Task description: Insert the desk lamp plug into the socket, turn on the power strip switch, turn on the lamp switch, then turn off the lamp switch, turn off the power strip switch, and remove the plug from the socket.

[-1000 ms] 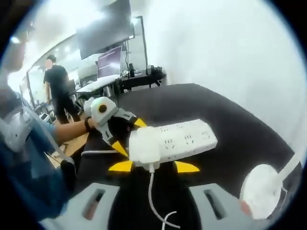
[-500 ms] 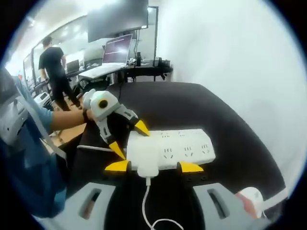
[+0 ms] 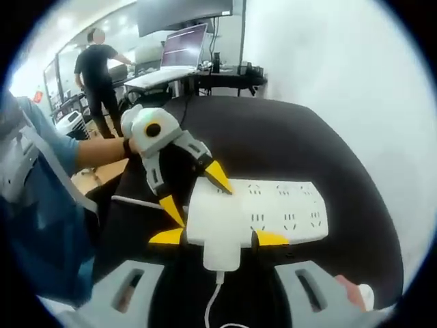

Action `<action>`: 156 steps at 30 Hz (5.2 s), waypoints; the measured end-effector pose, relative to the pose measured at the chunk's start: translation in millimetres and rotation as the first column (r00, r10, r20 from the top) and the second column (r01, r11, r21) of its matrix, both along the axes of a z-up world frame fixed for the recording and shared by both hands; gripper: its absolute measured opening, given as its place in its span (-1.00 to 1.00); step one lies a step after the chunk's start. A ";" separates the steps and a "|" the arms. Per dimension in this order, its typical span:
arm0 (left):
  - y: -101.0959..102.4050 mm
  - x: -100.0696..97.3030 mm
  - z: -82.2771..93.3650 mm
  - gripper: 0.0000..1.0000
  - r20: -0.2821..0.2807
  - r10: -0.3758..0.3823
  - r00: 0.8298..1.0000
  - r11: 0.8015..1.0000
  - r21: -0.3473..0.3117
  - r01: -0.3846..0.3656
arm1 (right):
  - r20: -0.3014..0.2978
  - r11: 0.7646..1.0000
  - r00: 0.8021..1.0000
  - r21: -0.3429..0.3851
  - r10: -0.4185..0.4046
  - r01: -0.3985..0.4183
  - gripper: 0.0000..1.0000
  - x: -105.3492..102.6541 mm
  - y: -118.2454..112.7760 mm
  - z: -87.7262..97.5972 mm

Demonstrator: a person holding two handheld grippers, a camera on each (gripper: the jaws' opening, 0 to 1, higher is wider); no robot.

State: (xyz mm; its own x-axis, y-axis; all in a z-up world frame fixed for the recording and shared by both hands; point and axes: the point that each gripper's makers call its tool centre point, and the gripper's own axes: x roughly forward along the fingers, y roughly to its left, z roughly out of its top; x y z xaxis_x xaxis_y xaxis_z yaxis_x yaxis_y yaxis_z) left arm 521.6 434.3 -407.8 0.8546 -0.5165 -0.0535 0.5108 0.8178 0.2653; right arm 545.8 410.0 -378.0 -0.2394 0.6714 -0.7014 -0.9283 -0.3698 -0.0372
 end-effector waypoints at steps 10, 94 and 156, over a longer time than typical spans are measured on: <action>-0.6 0.4 0.3 -0.18 0.000 0.000 1.000 1.000 0.000 0.000 | 0.007 0.999 1.000 -0.033 0.007 -0.007 -0.23 -1.6 -0.6 -7.7; -4.3 1.0 -0.3 -0.19 -0.013 -0.004 1.000 1.000 0.006 0.004 | 0.173 0.966 0.982 -0.234 -0.075 0.115 -0.53 2.3 15.3 -7.9; -2.2 -8.5 4.3 -0.19 0.008 -0.008 1.000 1.000 0.020 0.007 | -0.438 0.917 0.830 0.033 -0.345 0.398 -0.53 51.3 -21.6 24.6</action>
State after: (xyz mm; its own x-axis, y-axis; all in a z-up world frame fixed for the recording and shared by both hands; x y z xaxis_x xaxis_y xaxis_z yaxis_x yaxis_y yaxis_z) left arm 513.1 432.1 -403.6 0.8512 -0.5218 -0.0568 0.5146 0.8085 0.2854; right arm 597.1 388.4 -353.4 -0.2048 0.8398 -0.5028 -0.9326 -0.0115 0.3608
